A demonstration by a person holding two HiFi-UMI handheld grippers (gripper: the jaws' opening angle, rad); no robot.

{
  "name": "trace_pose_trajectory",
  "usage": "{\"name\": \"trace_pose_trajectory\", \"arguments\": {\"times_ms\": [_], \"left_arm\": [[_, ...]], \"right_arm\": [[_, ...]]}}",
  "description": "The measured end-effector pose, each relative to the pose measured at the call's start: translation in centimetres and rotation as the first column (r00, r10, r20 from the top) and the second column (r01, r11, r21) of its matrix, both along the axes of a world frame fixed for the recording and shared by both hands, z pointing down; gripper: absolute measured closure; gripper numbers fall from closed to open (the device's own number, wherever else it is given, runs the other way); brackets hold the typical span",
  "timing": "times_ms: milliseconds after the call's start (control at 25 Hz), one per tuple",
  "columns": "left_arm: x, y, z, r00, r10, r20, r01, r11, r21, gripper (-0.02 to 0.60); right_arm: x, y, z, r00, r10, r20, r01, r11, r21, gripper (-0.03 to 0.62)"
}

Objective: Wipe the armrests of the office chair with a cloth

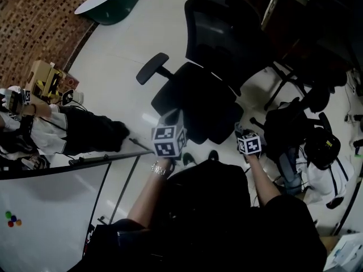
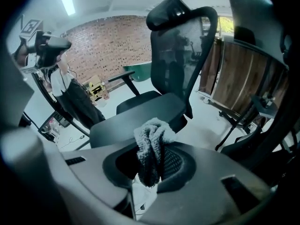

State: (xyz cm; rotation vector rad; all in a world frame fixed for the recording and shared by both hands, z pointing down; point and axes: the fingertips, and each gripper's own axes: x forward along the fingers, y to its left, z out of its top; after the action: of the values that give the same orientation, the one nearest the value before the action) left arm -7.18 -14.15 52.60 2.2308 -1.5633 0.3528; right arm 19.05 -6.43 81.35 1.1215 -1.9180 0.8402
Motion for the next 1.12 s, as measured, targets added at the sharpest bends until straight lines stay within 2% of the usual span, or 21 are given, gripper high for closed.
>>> {"name": "trace_pose_trajectory", "arguments": {"times_ms": [120, 200, 280, 320, 400, 520, 600, 680, 800, 880, 1000, 1120], "left_arm": [[0.3, -0.1, -0.1, 1.000, 0.007, -0.003, -0.007, 1.000, 0.004, 0.574], [0.5, -0.2, -0.4, 1.000, 0.013, -0.006, -0.013, 1.000, 0.012, 0.574], [0.3, -0.3, -0.6, 1.000, 0.009, -0.008, -0.009, 1.000, 0.017, 0.574], [0.1, -0.3, -0.7, 1.000, 0.004, -0.008, -0.004, 1.000, 0.019, 0.574], [-0.5, -0.3, -0.7, 1.000, -0.012, -0.007, 0.012, 1.000, 0.018, 0.574], [-1.3, 0.0, -0.5, 0.999, -0.035, -0.001, 0.035, 0.999, 0.013, 0.574], [-1.9, 0.3, -0.3, 0.999, -0.049, 0.006, 0.049, 0.999, 0.008, 0.574], [-2.7, 0.5, 0.0, 0.998, -0.065, 0.015, 0.065, 0.998, 0.004, 0.574], [-3.9, 0.9, 0.1, 0.996, -0.091, 0.019, 0.091, 0.996, 0.000, 0.574], [-4.5, 1.1, 0.3, 0.994, -0.106, 0.021, 0.106, 0.994, -0.005, 0.574], [-4.8, 1.1, 0.8, 0.993, -0.115, 0.022, 0.116, 0.993, -0.019, 0.574], [-4.2, 0.7, 1.1, 0.995, -0.103, 0.016, 0.103, 0.994, -0.032, 0.574]], "right_arm": [[-3.3, 3.8, 0.2, 0.993, -0.117, 0.032, 0.120, 0.990, -0.071, 0.531], [-6.0, 6.3, -0.7, 0.960, -0.272, 0.074, 0.278, 0.954, -0.108, 0.533], [-7.6, 6.5, -2.7, 0.922, -0.367, 0.119, 0.378, 0.923, -0.079, 0.533], [-7.8, 5.5, -3.9, 0.918, -0.372, 0.136, 0.381, 0.923, -0.048, 0.533], [-7.3, 1.6, -6.0, 0.933, -0.321, 0.160, 0.323, 0.946, 0.014, 0.533], [-4.9, -6.1, -7.6, 0.973, -0.145, 0.179, 0.134, 0.988, 0.073, 0.533], [-3.0, -10.8, -7.4, 0.983, -0.013, 0.184, -0.002, 0.997, 0.078, 0.533], [-1.7, -13.9, -6.1, 0.984, 0.071, 0.164, -0.079, 0.996, 0.046, 0.533], [-1.1, -14.3, -2.8, 0.994, 0.086, 0.074, -0.082, 0.995, -0.055, 0.533], [-1.7, -13.3, -1.5, 0.997, 0.067, 0.041, -0.064, 0.995, -0.076, 0.530], [-3.7, -11.6, -1.5, 0.997, 0.023, 0.070, -0.019, 0.998, -0.058, 0.530], [-6.4, -9.0, -1.7, 0.993, -0.076, 0.092, 0.082, 0.995, -0.059, 0.530]]}}
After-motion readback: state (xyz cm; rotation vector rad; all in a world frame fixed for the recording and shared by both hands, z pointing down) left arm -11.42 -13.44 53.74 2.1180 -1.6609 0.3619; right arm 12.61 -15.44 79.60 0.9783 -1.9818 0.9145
